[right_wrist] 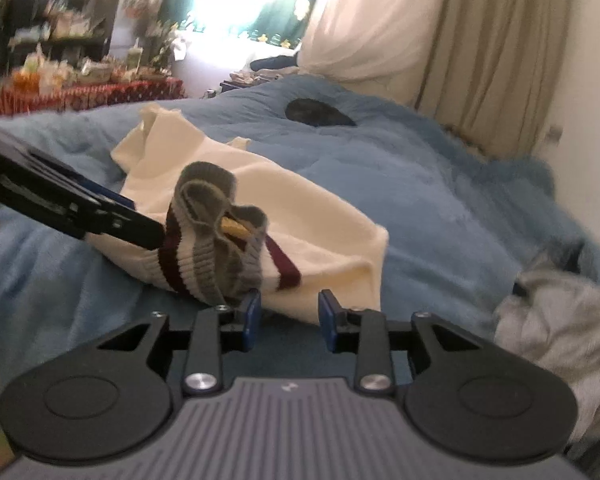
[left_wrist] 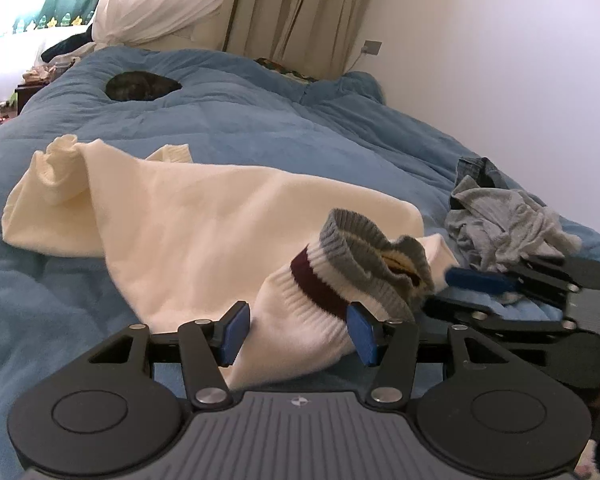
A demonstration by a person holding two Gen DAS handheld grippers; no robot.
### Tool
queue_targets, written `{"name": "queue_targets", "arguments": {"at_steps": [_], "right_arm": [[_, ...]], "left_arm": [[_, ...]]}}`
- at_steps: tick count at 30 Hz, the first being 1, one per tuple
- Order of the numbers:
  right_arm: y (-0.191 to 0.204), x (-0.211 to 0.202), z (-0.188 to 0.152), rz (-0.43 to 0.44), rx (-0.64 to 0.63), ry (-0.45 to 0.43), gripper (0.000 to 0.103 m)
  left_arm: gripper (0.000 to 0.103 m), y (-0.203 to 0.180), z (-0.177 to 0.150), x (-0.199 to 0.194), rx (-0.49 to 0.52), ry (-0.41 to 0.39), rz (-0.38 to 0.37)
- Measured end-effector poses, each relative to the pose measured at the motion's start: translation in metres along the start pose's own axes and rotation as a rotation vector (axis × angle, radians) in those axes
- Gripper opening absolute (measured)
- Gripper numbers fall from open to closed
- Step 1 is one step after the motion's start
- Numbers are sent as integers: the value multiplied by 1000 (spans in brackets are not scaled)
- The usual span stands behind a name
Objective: Fold clothes
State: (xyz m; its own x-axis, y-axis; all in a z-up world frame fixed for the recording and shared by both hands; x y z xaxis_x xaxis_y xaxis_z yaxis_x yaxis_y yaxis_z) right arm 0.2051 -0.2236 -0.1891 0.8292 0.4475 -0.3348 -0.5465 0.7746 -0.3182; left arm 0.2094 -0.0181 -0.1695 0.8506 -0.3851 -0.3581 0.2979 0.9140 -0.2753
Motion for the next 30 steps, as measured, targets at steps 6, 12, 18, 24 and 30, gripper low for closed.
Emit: {"name": "queue_targets", "arguments": {"at_steps": [6, 12, 18, 24, 30], "right_arm": [[19, 11, 8, -19, -145, -29, 61], [30, 21, 12, 37, -192, -14, 21], [23, 20, 16, 6, -66, -14, 7], [-23, 0, 20, -137, 47, -32, 7], [-60, -23, 17, -221, 121, -53, 6]], "left_arm": [[53, 2, -9, -18, 23, 4, -8], [53, 7, -18, -23, 2, 21, 2], [53, 11, -23, -28, -14, 31, 6], [53, 9, -29, -23, 13, 49, 22], [55, 13, -31, -19, -1, 47, 54]]}}
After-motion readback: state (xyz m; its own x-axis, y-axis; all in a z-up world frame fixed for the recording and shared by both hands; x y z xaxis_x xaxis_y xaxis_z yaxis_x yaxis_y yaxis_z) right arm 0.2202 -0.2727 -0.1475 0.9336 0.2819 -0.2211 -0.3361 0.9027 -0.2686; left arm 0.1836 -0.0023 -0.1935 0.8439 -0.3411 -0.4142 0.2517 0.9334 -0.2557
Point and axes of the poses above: each gripper's, at about its wrist camera, not at the fingertips, and x roughly the way its jaws point, y to its left, z to its top, the point moved 2 cm from there along x, roughly the way its jaws point, and after that the axes turned 12 degrees about -y, right-handed, at the moved point
